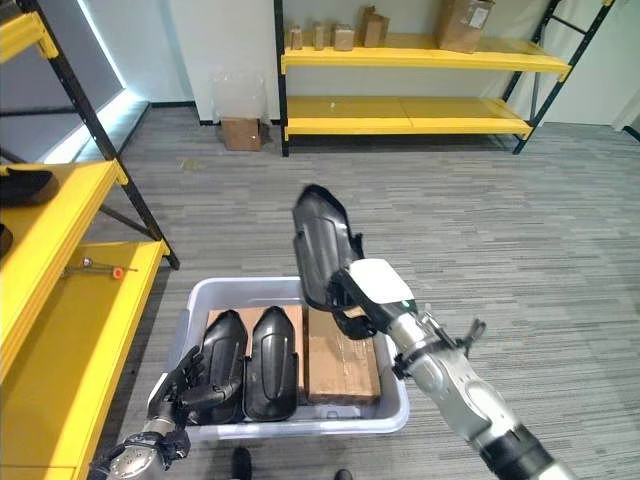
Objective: Move parts from the plastic box to the shelf.
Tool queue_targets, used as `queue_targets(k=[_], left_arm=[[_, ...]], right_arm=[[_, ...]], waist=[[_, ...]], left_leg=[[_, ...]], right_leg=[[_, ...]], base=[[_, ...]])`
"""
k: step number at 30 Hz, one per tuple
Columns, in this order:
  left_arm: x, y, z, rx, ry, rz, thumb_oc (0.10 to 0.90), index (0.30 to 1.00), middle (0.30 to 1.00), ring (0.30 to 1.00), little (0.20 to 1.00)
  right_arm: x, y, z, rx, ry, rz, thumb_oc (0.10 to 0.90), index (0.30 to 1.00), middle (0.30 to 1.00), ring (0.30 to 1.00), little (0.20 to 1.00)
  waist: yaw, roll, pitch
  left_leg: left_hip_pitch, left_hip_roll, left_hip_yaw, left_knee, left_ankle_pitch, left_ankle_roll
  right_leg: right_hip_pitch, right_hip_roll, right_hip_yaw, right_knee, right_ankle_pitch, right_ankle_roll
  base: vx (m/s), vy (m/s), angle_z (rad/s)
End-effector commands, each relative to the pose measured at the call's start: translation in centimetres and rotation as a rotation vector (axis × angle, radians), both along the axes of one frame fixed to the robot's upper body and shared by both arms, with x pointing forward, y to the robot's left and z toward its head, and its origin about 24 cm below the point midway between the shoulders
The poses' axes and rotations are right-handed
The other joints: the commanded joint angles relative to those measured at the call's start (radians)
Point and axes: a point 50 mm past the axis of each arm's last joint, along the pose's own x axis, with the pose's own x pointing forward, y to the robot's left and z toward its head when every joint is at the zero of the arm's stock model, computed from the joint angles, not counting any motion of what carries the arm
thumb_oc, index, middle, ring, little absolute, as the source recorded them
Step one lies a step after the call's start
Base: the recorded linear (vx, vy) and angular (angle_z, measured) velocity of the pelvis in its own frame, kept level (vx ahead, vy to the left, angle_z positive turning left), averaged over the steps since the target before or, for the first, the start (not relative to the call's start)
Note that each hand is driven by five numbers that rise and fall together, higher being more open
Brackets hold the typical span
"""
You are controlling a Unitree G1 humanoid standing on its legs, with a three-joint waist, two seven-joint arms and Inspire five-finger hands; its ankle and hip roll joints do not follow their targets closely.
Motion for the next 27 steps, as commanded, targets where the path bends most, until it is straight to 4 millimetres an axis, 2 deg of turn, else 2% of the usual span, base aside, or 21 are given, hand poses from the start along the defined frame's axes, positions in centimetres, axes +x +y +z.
queue_targets(k=[1,2,3,4,5,6,7,8,9,11,13,14,18,20,23,26,27], left_arm=[[3.2,-0.2,3.0,0.014,-0.188,-0.023,0.9,1.0,1.0,1.0,1.0],[3.3,-0.5,3.0,0.013,-0.187,-0.035,0.9,1.0,1.0,1.0,1.0],[3.7,-0.8,2.9,0.015,-0.186,-0.054,0.9,1.0,1.0,1.0,1.0],[3.9,-0.9,3.1,0.014,-0.194,-0.063,0.9,1.0,1.0,1.0,1.0],[4.2,-1.1,3.5,0.005,-0.216,-0.068,0.9,1.0,1.0,1.0,1.0],[4.2,-1.2,3.6,0.005,-0.221,-0.079,0.9,1.0,1.0,1.0,1.0],[4.4,-1.4,3.8,0.006,-0.228,-0.087,0.9,1.0,1.0,1.0,1.0],[4.5,-1.5,3.8,0.004,-0.225,-0.097,0.9,1.0,1.0,1.0,1.0],[4.6,-1.7,3.8,0.009,-0.228,-0.113,0.9,1.0,1.0,1.0,1.0],[4.6,-1.6,3.9,0.021,-0.23,-0.126,0.9,1.0,1.0,1.0,1.0],[4.6,-1.5,4.1,0.029,-0.236,-0.131,0.9,1.0,1.0,1.0,1.0],[4.7,-1.3,4.4,0.05,-0.244,-0.139,0.9,1.0,1.0,1.0,1.0],[4.7,-0.5,4.9,0.084,-0.262,-0.123,0.9,1.0,1.0,1.0,1.0],[4.7,-0.3,4.9,0.089,-0.263,-0.117,0.9,1.0,1.0,1.0,1.0],[4.5,0.3,5.0,0.11,-0.262,-0.096,0.9,1.0,1.0,1.0,1.0],[4.3,0.4,5.0,0.114,-0.26,-0.09,0.9,1.0,1.0,1.0,1.0],[4.2,0.5,5.1,0.118,-0.263,-0.086,0.9,1.0,1.0,1.0,1.0]], right_arm=[[-0.1,1.4,6.2,0.156,-0.278,0.114,0.4,0.3,0.3,0.3,0.3],[0.0,1.1,6.0,0.148,-0.279,0.1,0.4,0.3,0.3,0.3,0.3],[0.0,0.6,5.9,0.131,-0.285,0.075,0.4,0.3,0.3,0.3,0.3],[0.0,0.3,5.7,0.136,-0.286,0.056,0.4,0.3,0.3,0.3,0.3],[-0.4,-0.4,5.3,0.155,-0.272,0.023,0.4,0.3,0.3,0.3,0.3],[-0.5,-0.7,4.9,0.164,-0.256,0.007,0.4,0.3,0.3,0.3,0.3],[-0.7,-1.1,4.5,0.178,-0.24,-0.006,0.4,0.3,0.3,0.3,0.3],[-0.8,-1.3,4.2,0.183,-0.23,-0.02,0.4,0.3,0.3,0.3,0.3],[-0.8,-1.7,3.9,0.189,-0.219,-0.045,0.4,0.3,0.3,0.3,0.3],[-1.0,-2.1,3.6,0.188,-0.213,-0.068,0.4,0.3,0.3,0.3,0.3],[-1.1,-2.2,3.4,0.195,-0.205,-0.076,0.4,0.3,0.3,0.3,0.3],[-1.2,-2.3,3.2,0.203,-0.198,-0.086,0.4,0.3,0.3,0.3,0.3],[-1.2,-2.0,2.7,0.207,-0.178,-0.089,0.4,0.3,0.3,0.3,0.3],[-1.1,-1.8,2.5,0.208,-0.172,-0.088,0.4,0.3,0.3,0.3,0.3],[-0.8,-1.1,2.6,0.212,-0.174,-0.075,0.4,0.3,0.3,0.3,0.3],[-0.5,-0.4,2.9,0.207,-0.18,-0.055,0.4,0.3,0.3,0.3,0.3],[-0.3,0.2,3.0,0.21,-0.182,-0.041,0.4,0.3,0.3,0.3,0.3]], waist=[[0.027,-0.016,-0.007],[0.019,-0.022,0.011],[-0.01,-0.035,0.008],[-0.017,-0.036,0.006],[-0.018,-0.037,-0.001],[-0.016,-0.039,-0.003],[-0.014,-0.041,-0.003],[-0.02,-0.037,-0.008],[-0.027,-0.027,-0.017],[-0.019,-0.028,-0.032],[-0.018,-0.033,-0.038],[-0.008,-0.044,-0.043],[0.014,-0.068,-0.053],[0.021,-0.074,-0.054],[0.047,-0.104,-0.057],[0.063,-0.117,-0.061],[0.078,-0.127,-0.065]], left_leg=[[0.045,0.072,0.027,-0.01,0.056,0.017],[0.02,0.08,0.091,0.002,0.071,0.035],[0.025,0.112,0.242,0.025,0.046,0.031],[0.026,0.127,0.288,0.031,0.044,0.025],[0.049,0.164,0.289,0.108,0.032,0.011],[0.054,0.159,0.258,0.152,0.004,0.015],[0.072,0.155,0.231,0.192,-0.052,0.026],[0.1,0.146,0.245,0.154,-0.081,0.034],[0.119,0.114,0.257,0.098,-0.096,0.044],[0.137,0.073,0.245,0.057,-0.121,0.061],[0.147,0.053,0.24,0.042,-0.131,0.071],[0.148,0.02,0.228,0.032,-0.148,0.084],[0.147,-0.039,0.209,0.028,-0.187,0.113],[0.143,-0.051,0.206,0.028,-0.194,0.118],[0.122,-0.098,0.183,0.03,-0.216,0.142],[0.118,-0.121,0.173,0.02,-0.221,0.154],[0.114,-0.143,0.166,0.005,-0.226,0.165]], right_leg=[[-0.023,-0.093,-0.049,0.042,-0.053,0.052],[-0.037,-0.109,-0.081,0.048,-0.055,0.045],[-0.035,-0.133,-0.134,0.048,-0.075,0.046],[-0.032,-0.14,-0.156,0.047,-0.073,0.048],[-0.02,-0.155,-0.191,0.047,-0.062,0.046],[-0.009,-0.166,-0.202,0.052,-0.06,0.048],[-0.002,-0.192,-0.221,0.074,-0.067,0.049],[0.004,-0.213,-0.246,0.091,-0.076,0.059],[0.009,-0.239,-0.27,0.114,-0.068,0.071],[0.024,-0.28,-0.288,0.134,-0.058,0.094],[0.032,-0.298,-0.293,0.14,-0.052,0.102],[0.045,-0.332,-0.306,0.144,-0.034,0.122],[0.068,-0.383,-0.329,0.126,0.005,0.158],[0.07,-0.39,-0.332,0.124,0.013,0.164],[0.083,-0.425,-0.352,0.105,0.069,0.196],[0.091,-0.438,-0.365,0.091,0.097,0.211],[0.09,-0.449,-0.373,0.085,0.124,0.225]], base=[[-0.31,-0.151,1.12],[-0.22,-0.116,1.58],[-0.15,-0.103,2.52],[-0.04,-0.076,2.59],[0.0,0.007,2.21],[0.01,0.095,1.24],[0.03,0.175,0.99],[0.06,0.312,0.75],[0.11,0.349,0.78],[0.14,0.316,0.69],[0.09,0.202,0.8],[0.1,0.246,0.25],[0.08,0.222,0.36],[0.04,0.117,0.34],[0.06,0.184,0.15],[0.04,0.131,0.21],[0.04,0.143,0.1]])
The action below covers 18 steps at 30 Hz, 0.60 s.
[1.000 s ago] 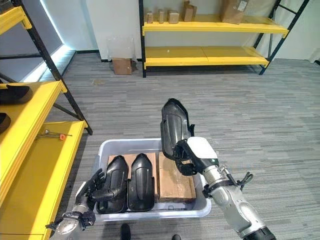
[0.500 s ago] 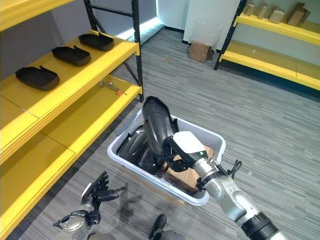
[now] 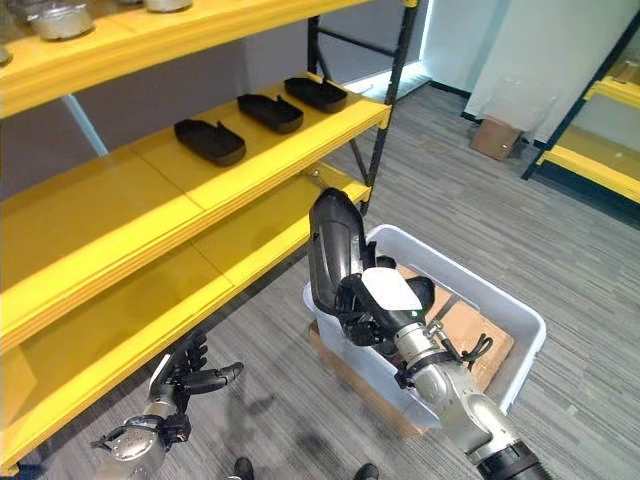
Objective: Move parts from the plastic box to the shelf.
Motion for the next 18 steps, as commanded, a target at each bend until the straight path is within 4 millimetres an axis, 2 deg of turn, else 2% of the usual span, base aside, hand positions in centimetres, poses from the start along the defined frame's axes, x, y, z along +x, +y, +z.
queue_targets(k=[1,4,5,10,14,15,16,17,18], left_arm=[[2.6,0.2,3.8,0.06,-0.21,-0.038,0.9,1.0,1.0,1.0,1.0],[2.5,0.7,3.9,0.08,-0.214,-0.022,0.9,1.0,1.0,1.0,1.0],[2.4,0.9,4.1,0.09,-0.221,-0.014,0.9,1.0,1.0,1.0,1.0],[2.2,1.3,4.2,0.104,-0.224,0.003,0.9,1.0,1.0,1.0,1.0],[2.0,1.8,4.3,0.122,-0.224,0.01,0.9,1.0,1.0,1.0,1.0],[2.1,1.9,4.6,0.137,-0.234,0.008,0.9,1.0,1.0,1.0,1.0],[2.1,1.9,4.6,0.137,-0.234,0.008,0.9,1.0,1.0,1.0,1.0],[2.3,1.9,4.7,0.149,-0.234,-0.001,0.9,1.0,1.0,1.0,1.0],[2.2,1.8,4.5,0.147,-0.228,-0.007,0.9,1.0,1.0,1.0,1.0]], right_arm=[[2.1,2.8,7.0,0.075,-0.328,0.114,0.4,0.3,0.3,0.3,0.3],[2.5,3.7,7.3,0.068,-0.337,0.144,0.4,0.3,0.3,0.3,0.3],[2.7,4.1,7.3,0.061,-0.335,0.152,0.4,0.3,0.3,0.3,0.3],[3.0,4.9,7.2,0.047,-0.33,0.172,0.4,0.3,0.3,0.3,0.3],[3.0,5.6,6.8,0.031,-0.313,0.195,0.4,0.3,0.3,0.3,0.3],[3.1,5.9,6.8,0.028,-0.313,0.206,0.4,0.3,0.3,0.3,0.3],[3.1,5.9,6.8,0.028,-0.313,0.206,0.4,0.3,0.3,0.3,0.3],[3.0,6.0,6.8,0.023,-0.312,0.214,0.4,0.3,0.3,0.3,0.3],[3.0,5.9,6.7,0.025,-0.302,0.214,0.4,0.3,0.3,0.3,0.3]], waist=[[0.011,-0.051,-0.061],[0.042,-0.071,-0.064],[0.059,-0.082,-0.065],[0.081,-0.091,-0.064],[0.099,-0.088,-0.044],[0.096,-0.08,-0.029],[0.096,-0.08,-0.029],[0.084,-0.069,-0.016],[0.064,-0.059,-0.01]], left_leg=[[-0.046,-0.015,-0.041,-0.042,0.003,0.048],[-0.062,-0.059,-0.054,-0.046,-0.015,0.07],[-0.065,-0.088,-0.063,-0.046,-0.029,0.086],[-0.056,-0.129,-0.075,-0.047,-0.052,0.113],[-0.035,-0.166,-0.097,-0.038,-0.074,0.147],[-0.024,-0.176,-0.11,-0.04,-0.075,0.163],[-0.024,-0.177,-0.109,-0.04,-0.075,0.163],[-0.025,-0.191,-0.121,-0.037,-0.058,0.184],[-0.019,-0.192,-0.141,-0.036,-0.054,0.189]], right_leg=[[0.156,-0.104,-0.023,-0.058,0.071,0.121],[0.16,-0.132,-0.037,-0.072,0.125,0.141],[0.156,-0.153,-0.042,-0.07,0.162,0.148],[0.147,-0.19,-0.036,-0.053,0.21,0.155],[0.129,-0.234,0.004,0.047,0.259,0.15],[0.098,-0.236,0.055,0.122,0.255,0.143],[0.096,-0.237,0.056,0.125,0.254,0.143],[0.048,-0.207,0.133,0.193,0.228,0.106],[0.014,-0.154,0.201,0.213,0.187,0.085]], base=[[0.05,0.194,0.16],[0.05,0.234,0.34],[0.04,0.199,0.2],[0.04,0.19,0.19],[0.05,0.224,0.13],[0.03,0.181,0.3],[-0.02,0.247,0.36],[-0.03,0.167,0.29],[-0.03,0.203,0.26]])
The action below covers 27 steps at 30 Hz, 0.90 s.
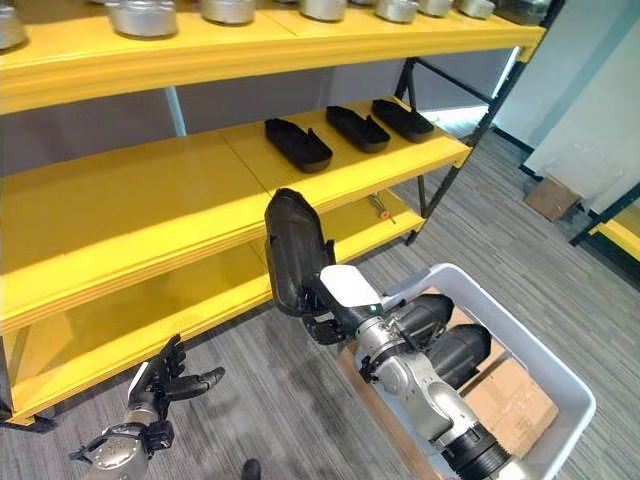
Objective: Move parts from the plastic box to the shelf.
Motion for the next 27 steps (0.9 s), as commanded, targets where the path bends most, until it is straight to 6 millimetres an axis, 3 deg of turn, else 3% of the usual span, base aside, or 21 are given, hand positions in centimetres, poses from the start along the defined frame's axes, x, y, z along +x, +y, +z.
queue_targets(k=[1,2,3,4,6,8,11,14,18,27], left_arm=[[3.1,-1.0,4.1,0.059,-0.228,-0.088,0.9,1.0,1.0,1.0,1.0],[3.3,-1.2,4.0,0.054,-0.229,-0.092,0.9,1.0,1.0,1.0,1.0],[3.3,-1.2,4.0,0.053,-0.229,-0.093,0.9,1.0,1.0,1.0,1.0],[3.4,-1.4,4.0,0.052,-0.228,-0.105,0.9,1.0,1.0,1.0,1.0],[3.5,-1.8,4.0,0.05,-0.231,-0.123,0.9,1.0,1.0,1.0,1.0],[3.7,-2.0,4.0,0.048,-0.231,-0.131,0.9,1.0,1.0,1.0,1.0],[3.7,-1.9,3.8,0.045,-0.228,-0.122,0.9,1.0,1.0,1.0,1.0],[3.4,-1.8,3.6,0.041,-0.222,-0.115,0.9,1.0,1.0,1.0,1.0],[2.6,-1.8,3.0,0.024,-0.205,-0.093,0.9,1.0,1.0,1.0,1.0],[2.7,-3.0,2.7,-0.029,-0.197,-0.12,0.9,1.0,1.0,1.0,1.0]], right_arm=[[2.2,0.5,6.5,0.049,-0.286,0.055,0.4,0.3,0.3,0.3,0.3],[2.2,0.3,6.4,0.054,-0.277,0.047,0.4,0.3,0.3,0.3,0.3],[2.2,0.2,6.4,0.053,-0.278,0.046,0.4,0.3,0.3,0.3,0.3],[2.1,0.0,6.3,0.062,-0.273,0.042,0.4,0.3,0.3,0.3,0.3],[1.9,-0.2,6.3,0.087,-0.269,0.037,0.4,0.3,0.3,0.3,0.3],[1.9,-0.4,6.5,0.107,-0.272,0.036,0.4,0.3,0.3,0.3,0.3],[1.9,-0.3,6.8,0.123,-0.278,0.046,0.4,0.3,0.3,0.3,0.3],[1.6,-0.2,6.8,0.124,-0.279,0.055,0.4,0.3,0.3,0.3,0.3],[1.1,-0.6,6.5,0.131,-0.261,0.063,0.4,0.3,0.3,0.3,0.3],[0.6,-2.5,6.7,0.145,-0.261,0.021,0.4,0.3,0.3,0.3,0.3]], waist=[[-0.02,0.052,0.008],[-0.03,0.063,0.013],[-0.029,0.064,0.013],[-0.04,0.073,0.022],[-0.06,0.078,0.029],[-0.085,0.074,0.039],[-0.118,0.068,0.053],[-0.127,0.059,0.052],[-0.124,0.049,0.017],[-0.141,0.07,-0.022]], left_leg=[[0.018,0.012,-0.067,-0.051,-0.016,0.028],[0.024,0.015,-0.081,-0.049,-0.014,0.027],[0.02,0.017,-0.08,-0.049,-0.012,0.026],[0.028,0.016,-0.094,-0.045,-0.014,0.026],[0.031,0.013,-0.115,-0.041,-0.016,0.021],[0.041,0.015,-0.145,-0.052,-0.014,0.01],[0.069,0.011,-0.181,-0.063,-0.026,-0.003],[0.089,0.009,-0.198,-0.064,-0.041,-0.008],[0.104,0.016,-0.204,-0.064,-0.063,-0.018],[0.127,0.113,-0.24,-0.053,-0.079,-0.077]], right_leg=[[-0.027,0.137,0.236,0.151,-0.135,0.034],[-0.061,0.188,0.271,0.164,-0.191,0.013],[-0.065,0.19,0.271,0.165,-0.19,0.01],[-0.089,0.228,0.288,0.172,-0.237,-0.004],[-0.113,0.257,0.288,0.134,-0.262,-0.014],[-0.17,0.307,0.333,0.054,-0.243,-0.003],[-0.236,0.383,0.41,-0.108,-0.161,0.017],[-0.238,0.4,0.455,-0.181,-0.095,0.034],[-0.175,0.419,0.458,-0.226,-0.104,0.027],[-0.113,0.459,0.363,-0.165,-0.218,-0.025]], base=[[0.03,0.102,0.42],[0.02,0.049,0.65],[0.03,0.036,0.77],[0.02,0.006,0.64],[0.04,-0.037,0.29],[0.07,-0.111,0.69],[0.15,-0.12,0.68],[0.15,-0.101,0.16],[0.18,-0.139,0.34],[0.16,-0.168,0.3]])
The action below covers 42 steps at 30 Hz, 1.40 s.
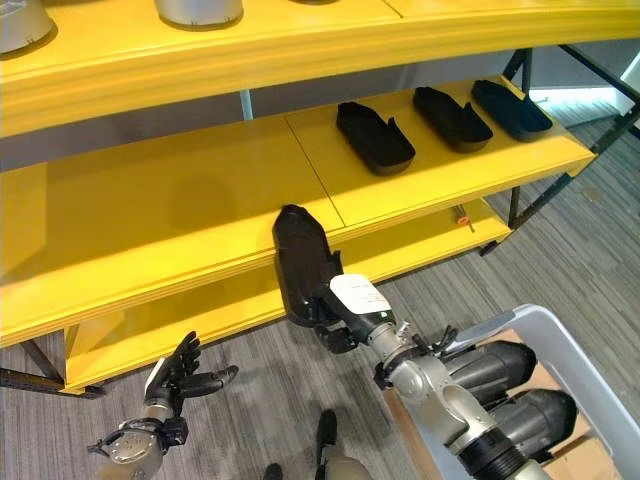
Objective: Move parts from the plastic box to the shelf.
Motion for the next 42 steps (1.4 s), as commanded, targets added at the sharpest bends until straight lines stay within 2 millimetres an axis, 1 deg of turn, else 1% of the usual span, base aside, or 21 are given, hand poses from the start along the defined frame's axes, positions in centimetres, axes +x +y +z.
queue_targets(k=[1,2,3,4,6,8,10,11,12,15,16,17,18,21,22,27,29,32,34,35,42], left_arm=[[1.4,-0.3,3.0,0.015,-0.175,-0.06,0.9,1.0,1.0,1.0,1.0],[1.4,-0.3,3.0,0.015,-0.175,-0.06,0.9,1.0,1.0,1.0,1.0],[1.4,-0.4,2.9,0.005,-0.173,-0.059,0.9,1.0,1.0,1.0,1.0],[1.5,-0.4,2.9,0.005,-0.174,-0.059,0.9,1.0,1.0,1.0,1.0],[1.7,-0.7,3.0,-0.01,-0.183,-0.064,0.9,1.0,1.0,1.0,1.0],[1.8,-0.9,3.1,-0.016,-0.183,-0.07,0.9,1.0,1.0,1.0,1.0],[1.9,-0.9,3.1,-0.017,-0.185,-0.072,0.9,1.0,1.0,1.0,1.0],[2.0,-0.9,3.2,-0.014,-0.185,-0.078,0.9,1.0,1.0,1.0,1.0],[2.1,-0.9,3.2,-0.003,-0.179,-0.085,0.9,1.0,1.0,1.0,1.0],[2.1,-1.0,3.0,0.016,-0.171,-0.094,0.9,1.0,1.0,1.0,1.0],[2.1,-1.0,3.0,0.016,-0.17,-0.095,0.9,1.0,1.0,1.0,1.0],[2.2,-1.1,3.2,0.027,-0.178,-0.101,0.9,1.0,1.0,1.0,1.0],[2.3,-1.0,3.2,0.029,-0.181,-0.099,0.9,1.0,1.0,1.0,1.0],[2.1,-0.9,2.8,0.024,-0.168,-0.078,0.9,1.0,1.0,1.0,1.0],[2.3,-0.9,3.1,0.032,-0.177,-0.084,0.9,1.0,1.0,1.0,1.0],[2.4,-0.5,3.4,0.056,-0.186,-0.088,0.9,1.0,1.0,1.0,1.0],[3.0,-0.3,4.2,0.077,-0.214,-0.096,0.9,1.0,1.0,1.0,1.0],[3.2,-0.3,4.3,0.081,-0.218,-0.099,0.9,1.0,1.0,1.0,1.0],[3.4,-0.3,4.5,0.081,-0.227,-0.092,0.9,1.0,1.0,1.0,1.0],[3.5,-0.1,4.7,0.087,-0.236,-0.081,0.9,1.0,1.0,1.0,1.0],[3.7,-0.1,5.4,0.088,-0.264,-0.083,0.9,1.0,1.0,1.0,1.0]], right_arm=[[0.5,1.2,6.8,0.2,-0.307,0.08,0.4,0.3,0.3,0.3,0.3],[0.5,1.2,6.8,0.199,-0.307,0.08,0.4,0.3,0.3,0.3,0.3],[0.5,1.3,7.0,0.206,-0.314,0.088,0.4,0.3,0.3,0.3,0.3],[0.5,1.3,7.0,0.206,-0.315,0.088,0.4,0.3,0.3,0.3,0.3],[0.5,1.3,7.5,0.217,-0.332,0.096,0.4,0.3,0.3,0.3,0.3],[0.3,1.2,7.8,0.22,-0.348,0.097,0.4,0.3,0.3,0.3,0.3],[0.3,1.0,7.9,0.219,-0.354,0.09,0.4,0.3,0.3,0.3,0.3],[0.3,0.9,7.9,0.221,-0.358,0.083,0.4,0.3,0.3,0.3,0.3],[0.3,0.5,7.9,0.22,-0.361,0.059,0.4,0.3,0.3,0.3,0.3],[0.0,-0.3,7.7,0.225,-0.363,0.023,0.4,0.3,0.3,0.3,0.3],[0.0,-0.3,7.6,0.224,-0.363,0.022,0.4,0.3,0.3,0.3,0.3],[0.0,-0.5,7.6,0.212,-0.366,0.009,0.4,0.3,0.3,0.3,0.3],[0.0,-0.5,7.6,0.207,-0.368,0.008,0.4,0.3,0.3,0.3,0.3],[-0.2,-0.3,7.2,0.207,-0.353,0.014,0.4,0.3,0.3,0.3,0.3],[-0.3,-0.2,6.9,0.209,-0.341,0.009,0.4,0.3,0.3,0.3,0.3],[-0.4,-0.1,6.7,0.226,-0.331,0.007,0.4,0.3,0.3,0.3,0.3],[-0.4,0.1,6.5,0.24,-0.319,-0.001,0.4,0.3,0.3,0.3,0.3],[-0.3,0.2,6.5,0.244,-0.319,0.001,0.4,0.3,0.3,0.3,0.3],[-0.3,0.4,6.4,0.247,-0.314,0.002,0.4,0.3,0.3,0.3,0.3],[-0.2,0.7,6.4,0.238,-0.308,0.013,0.4,0.3,0.3,0.3,0.3],[0.3,1.5,6.9,0.217,-0.327,0.04,0.4,0.3,0.3,0.3,0.3]], waist=[[0.002,-0.011,-0.102],[0.001,-0.011,-0.102],[0.006,-0.017,-0.098],[0.004,-0.017,-0.095],[0.02,-0.028,-0.065],[0.029,-0.035,-0.048],[0.03,-0.038,-0.04],[0.026,-0.044,-0.036],[0.023,-0.057,-0.043],[0.021,-0.051,-0.048],[0.021,-0.05,-0.051],[0.027,-0.038,-0.05],[0.032,-0.032,-0.052],[0.037,-0.02,-0.067],[0.035,-0.021,-0.085],[0.042,-0.041,-0.102],[0.045,-0.06,-0.105],[0.046,-0.065,-0.105],[0.045,-0.066,-0.108],[0.042,-0.065,-0.115],[0.051,-0.071,-0.109]], left_leg=[[-0.045,0.111,0.033,0.016,-0.045,-0.027],[-0.047,0.111,0.032,0.019,-0.047,-0.027],[-0.068,0.112,0.042,0.093,-0.048,-0.045],[-0.076,0.111,0.04,0.111,-0.058,-0.046],[-0.162,0.089,0.038,0.299,-0.011,-0.077],[-0.221,0.084,0.035,0.391,0.025,-0.089],[-0.259,0.094,0.043,0.416,0.043,-0.091],[-0.283,0.126,0.071,0.38,0.045,-0.084],[-0.298,0.178,0.108,0.264,0.036,-0.077],[-0.34,0.265,0.18,0.054,0.193,-0.104],[-0.333,0.266,0.181,0.034,0.206,-0.107],[-0.367,0.285,0.225,-0.028,0.245,-0.125],[-0.365,0.287,0.225,-0.028,0.258,-0.132],[-0.339,0.28,0.212,-0.028,0.239,-0.129],[-0.324,0.268,0.228,-0.028,0.235,-0.124],[-0.289,0.233,0.265,-0.02,0.207,-0.092],[-0.296,0.207,0.288,0.047,0.16,-0.071],[-0.306,0.197,0.288,0.076,0.137,-0.063],[-0.31,0.184,0.296,0.094,0.118,-0.054],[-0.306,0.163,0.308,0.102,0.091,-0.037],[-0.297,0.116,0.321,0.123,0.038,0.006]], right_leg=[[-0.075,-0.026,-0.016,0.136,-0.1,0.104],[-0.075,-0.026,-0.017,0.136,-0.101,0.104],[-0.051,-0.022,-0.021,0.135,-0.117,0.091],[-0.049,-0.022,-0.023,0.135,-0.118,0.09],[0.0,-0.023,-0.037,0.121,-0.127,0.067],[0.027,-0.024,-0.052,0.11,-0.135,0.056],[0.037,-0.028,-0.065,0.104,-0.142,0.053],[0.046,-0.038,-0.078,0.098,-0.147,0.054],[0.064,-0.052,-0.096,0.078,-0.153,0.065],[0.087,-0.052,-0.115,0.066,-0.165,0.074],[0.084,-0.05,-0.116,0.066,-0.166,0.072],[0.1,-0.046,-0.12,0.067,-0.177,0.075],[0.103,-0.042,-0.116,0.069,-0.18,0.075],[0.119,-0.037,-0.1,0.073,-0.197,0.082],[0.137,-0.051,-0.094,0.072,-0.203,0.085],[0.165,-0.094,-0.069,0.07,-0.208,0.105],[0.178,-0.13,-0.061,0.074,-0.206,0.121],[0.179,-0.142,-0.055,0.074,-0.203,0.128],[0.177,-0.157,-0.051,0.074,-0.197,0.139],[0.17,-0.179,-0.044,0.081,-0.185,0.154],[0.127,-0.224,-0.026,0.156,-0.145,0.185]], base=[[0.14,-0.154,0.41],[0.14,-0.141,0.33],[0.08,-0.089,0.18],[0.12,-0.143,0.19],[0.03,-0.091,0.2],[0.01,-0.057,0.27],[-0.01,-0.025,0.22],[0.07,0.014,0.35],[0.12,0.037,0.52],[0.11,0.073,0.55],[0.13,0.126,0.42],[0.13,0.115,0.06],[0.13,0.121,0.03],[0.15,0.154,-0.29],[0.27,0.234,-0.42],[0.2,0.179,-0.23],[0.17,0.182,-0.1],[0.09,0.112,0.01],[0.12,0.173,0.02],[0.1,0.155,-0.04],[0.08,0.146,-0.16]])
